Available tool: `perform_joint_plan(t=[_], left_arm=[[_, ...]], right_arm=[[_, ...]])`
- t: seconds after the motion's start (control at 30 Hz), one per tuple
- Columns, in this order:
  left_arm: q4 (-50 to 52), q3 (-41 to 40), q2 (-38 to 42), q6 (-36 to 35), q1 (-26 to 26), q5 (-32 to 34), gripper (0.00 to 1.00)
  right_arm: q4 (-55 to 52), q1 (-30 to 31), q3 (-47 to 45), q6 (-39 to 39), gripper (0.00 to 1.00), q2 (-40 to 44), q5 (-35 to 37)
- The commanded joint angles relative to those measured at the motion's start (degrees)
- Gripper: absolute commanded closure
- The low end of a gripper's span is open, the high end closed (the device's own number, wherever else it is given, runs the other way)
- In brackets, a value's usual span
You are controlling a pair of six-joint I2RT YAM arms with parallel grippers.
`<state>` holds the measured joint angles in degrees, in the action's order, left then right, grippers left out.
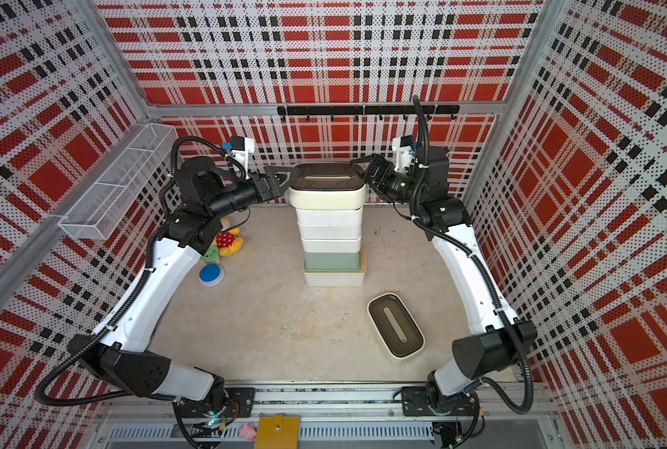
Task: Stack the tissue boxes
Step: Adjust the tissue box on the tissue box, then pick up the tissue box from the center of the board.
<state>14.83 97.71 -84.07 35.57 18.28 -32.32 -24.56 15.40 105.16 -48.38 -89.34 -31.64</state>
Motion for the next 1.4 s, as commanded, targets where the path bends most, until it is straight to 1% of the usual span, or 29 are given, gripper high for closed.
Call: perform_joint_plan(t=[0.0,0.2,0.33,0.43,0.53,0.63,0.73,0.8,0.93,1.0,1.2,1.3,1.37], left_arm=[[0.39,-0.77,2.38,-1.01,-0.5,0.37,0.0],[3.41,-1.93,4.04,-3.32,-0.52,0.92,0.01],[5.92,-5.66,8.16,-6.15,-2.24,1.72,0.01],[6.18,-11.01,12.46,-6.77,-3.14,1.26,0.01],[6.32,-17.31,17.66,-8.36,-3.74,0.97,0.01],[7.96,-23.87,23.42,-11.05,-3.67,0.92,0.01],[8.66,-31.5,29.17,-13.92,-3.73,-0.82,0.01],[8.79,-36.71,32.93,-15.8,-3.74,-1.79,0.01],[9.07,-44.66,38.18,-16.5,-3.78,-2.83,0.01],[8.79,-47.75,40.19,-15.31,-3.69,-3.14,0.01],[8.98,-52.47,42.66,-14.14,-3.7,-2.44,0.01],[8.24,-53.41,42.58,-13.69,-3.77,-2.63,0.01],[8.05,-53.59,42.15,-13.26,-3.72,-2.71,0.01]], right_arm=[[-0.5,-1.36,-0.11,2.0,0.0,2.86,1.41],[-3.33,-5.82,-5.34,4.18,0.0,8.4,1.44],[-11.75,-7.82,-10.14,11.62,0.0,13.85,5.33],[-18.95,-8.21,-15.91,17.19,0.0,18.98,10.14],[-24.46,-8.19,-24.05,19.13,0.0,24.91,14.89],[-25.8,-8.24,-34.33,17.99,0.0,32.08,16.3],[-27.1,-8.28,-43.17,16.07,0.0,37.89,18.25],[-25.63,-8.28,-50.23,14.65,0.0,40.7,18.13],[-22.4,-8.36,-60.78,11.35,0.0,42.24,16.66],[-20.74,-8.37,-64.56,10.78,0.0,42.97,18.62],[-17.41,-8.45,-69.32,11.21,0.0,41.63,19.6],[-16.06,-8.45,-70.75,11.68,0.0,40.13,17.71],[-16.05,-8.45,-71.39,11.99,0.0,39.96,17.66]])
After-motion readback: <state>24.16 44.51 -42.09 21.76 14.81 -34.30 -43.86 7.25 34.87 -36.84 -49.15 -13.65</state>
